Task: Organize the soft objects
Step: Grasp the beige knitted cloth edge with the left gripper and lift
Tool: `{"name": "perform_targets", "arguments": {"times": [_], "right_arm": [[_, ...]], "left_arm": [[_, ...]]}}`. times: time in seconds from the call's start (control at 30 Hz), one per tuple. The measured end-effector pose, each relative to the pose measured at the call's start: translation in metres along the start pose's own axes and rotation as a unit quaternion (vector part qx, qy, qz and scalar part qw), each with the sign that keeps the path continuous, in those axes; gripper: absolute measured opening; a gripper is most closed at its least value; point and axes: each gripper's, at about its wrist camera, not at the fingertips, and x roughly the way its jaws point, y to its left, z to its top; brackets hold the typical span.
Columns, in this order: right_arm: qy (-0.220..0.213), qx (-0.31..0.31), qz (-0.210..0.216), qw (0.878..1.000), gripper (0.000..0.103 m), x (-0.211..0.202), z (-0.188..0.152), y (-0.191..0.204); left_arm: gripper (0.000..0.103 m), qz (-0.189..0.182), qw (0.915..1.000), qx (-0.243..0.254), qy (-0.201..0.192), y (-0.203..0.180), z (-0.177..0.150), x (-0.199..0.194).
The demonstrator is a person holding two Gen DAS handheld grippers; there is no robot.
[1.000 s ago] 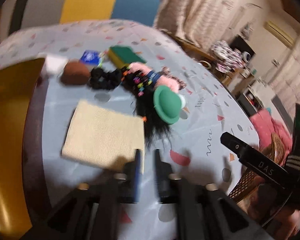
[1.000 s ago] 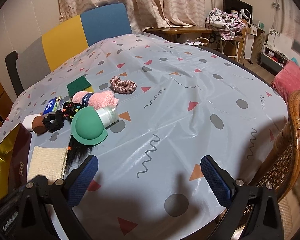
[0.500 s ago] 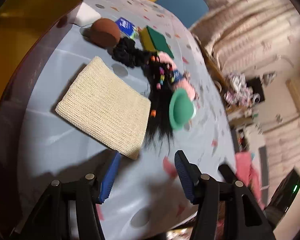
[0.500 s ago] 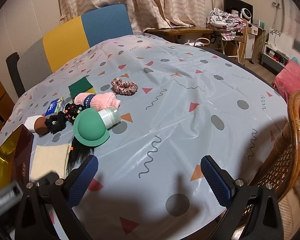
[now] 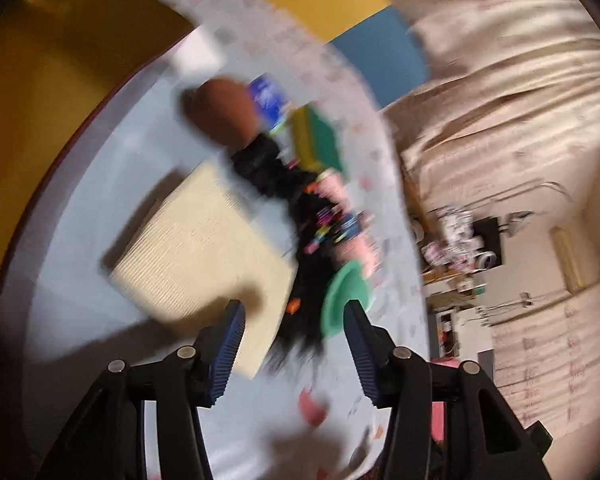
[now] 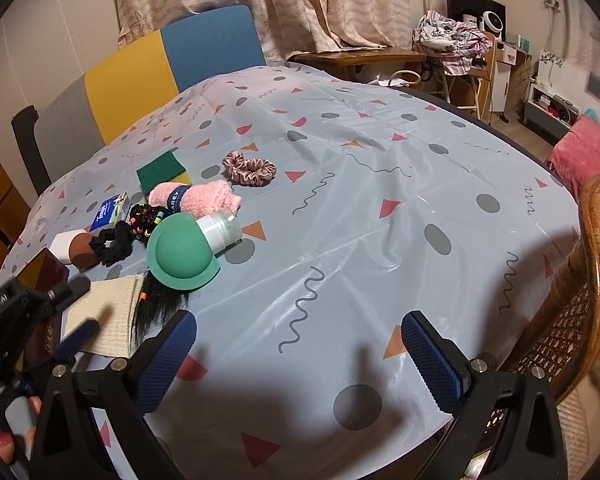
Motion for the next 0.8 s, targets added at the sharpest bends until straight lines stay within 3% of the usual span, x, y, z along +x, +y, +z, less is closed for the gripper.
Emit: {"name": "perform_targets", "arguments": {"times": [0.07, 0.13, 0.23, 0.4, 0.5, 0.73, 0.8], "right_arm": [[-0.003, 0.003, 0.001, 1.0, 0.103, -0.001, 0.001, -0.001], [0.001, 0.007, 0.001, 1.0, 0.103, 0.001, 0.001, -0.002], [0.011, 0.009, 0.005, 1.0, 0.103, 0.005, -0.001, -0.003], [0.008, 0.009, 0.007, 1.0, 0.103, 0.002, -0.001, -0.002], [0.005, 0.01, 0.008, 1.0, 0.103, 0.001, 0.001, -0.003], [0.012, 0.019, 0.008, 1.0, 0.103, 0.004, 0.0, -0.007], [0.013, 0.016, 0.007, 1.0, 0.103, 0.005, 0.0, -0.006]], "left_arm": [[0.048, -0.02, 0.9991, -0.034, 0.016, 0.005, -0.01, -0.01], [0.049, 0.016, 0.9997, -0.019, 0.007, 0.002, -0.021, -0.017], [0.055, 0.055, 0.9973, -0.045, -0.015, 0.009, -0.02, -0.017], [0.059, 0.049, 0.997, -0.046, -0.038, 0.005, -0.005, -0.005], [0.059, 0.023, 0.996, -0.066, -0.056, 0.011, 0.003, -0.002], [0.059, -0.017, 0.9958, -0.06, -0.067, 0.006, 0.019, 0.005], [0.059, -0.01, 0.9955, -0.07, -0.063, 0.007, 0.024, 0.008]]}}
